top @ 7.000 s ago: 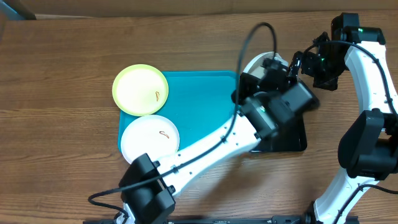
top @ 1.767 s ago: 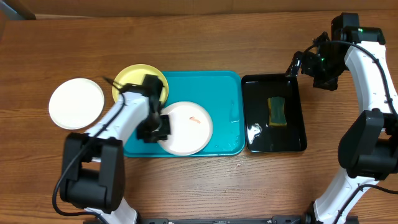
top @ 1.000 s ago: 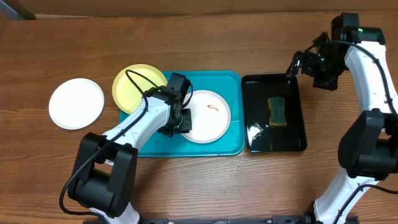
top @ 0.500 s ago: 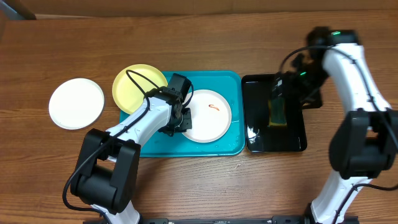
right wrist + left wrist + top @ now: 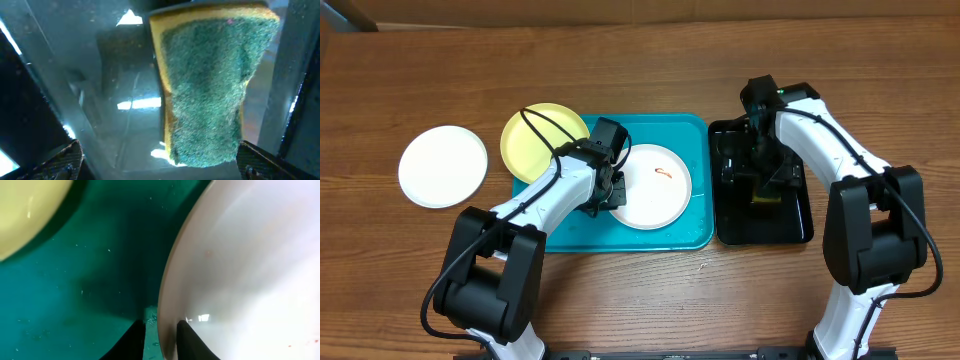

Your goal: Clean dirty plates on tray and stack at the side

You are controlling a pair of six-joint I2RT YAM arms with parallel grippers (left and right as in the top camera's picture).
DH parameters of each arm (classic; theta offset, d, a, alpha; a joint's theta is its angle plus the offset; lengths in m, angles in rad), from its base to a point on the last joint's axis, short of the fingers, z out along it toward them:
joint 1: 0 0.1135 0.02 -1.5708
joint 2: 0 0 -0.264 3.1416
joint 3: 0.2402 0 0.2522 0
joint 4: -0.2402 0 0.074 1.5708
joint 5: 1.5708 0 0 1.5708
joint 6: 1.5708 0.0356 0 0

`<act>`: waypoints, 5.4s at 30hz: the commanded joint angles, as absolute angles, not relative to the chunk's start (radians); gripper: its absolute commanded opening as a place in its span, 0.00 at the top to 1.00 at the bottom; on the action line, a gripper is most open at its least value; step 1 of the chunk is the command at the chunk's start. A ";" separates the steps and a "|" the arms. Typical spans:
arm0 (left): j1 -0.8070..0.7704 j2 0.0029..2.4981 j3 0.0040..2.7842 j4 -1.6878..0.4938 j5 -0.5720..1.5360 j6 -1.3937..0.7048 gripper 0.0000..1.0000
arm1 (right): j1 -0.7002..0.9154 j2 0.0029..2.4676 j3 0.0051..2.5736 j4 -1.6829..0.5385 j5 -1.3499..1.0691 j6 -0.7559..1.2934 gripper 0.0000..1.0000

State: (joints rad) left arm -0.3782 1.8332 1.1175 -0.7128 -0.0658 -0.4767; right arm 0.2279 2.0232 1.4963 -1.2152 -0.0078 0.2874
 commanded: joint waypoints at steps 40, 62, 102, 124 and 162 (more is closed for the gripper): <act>-0.374 1.844 1.112 -0.709 -0.105 -0.473 0.73 | 0.157 1.998 1.393 -0.975 0.077 0.240 0.07; -0.374 1.844 1.112 -0.706 -0.161 -0.448 0.67 | 0.150 1.997 1.415 -1.035 -0.047 0.228 0.34; -0.374 1.844 1.061 -0.612 -0.056 -0.366 0.77 | 0.157 1.998 1.413 -1.183 -0.160 0.300 0.78; -0.373 1.844 1.061 -0.611 -0.013 -0.307 0.79 | 0.207 1.997 1.623 -1.364 0.075 0.265 0.96; -0.251 1.844 1.063 -0.617 0.054 -0.404 0.96 | 0.244 1.997 1.687 -1.352 0.121 0.114 0.96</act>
State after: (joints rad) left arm -0.2523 1.8252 1.0790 -0.6117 0.0608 -0.4126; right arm 0.2558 2.0193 1.6161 -1.3392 0.1715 0.1375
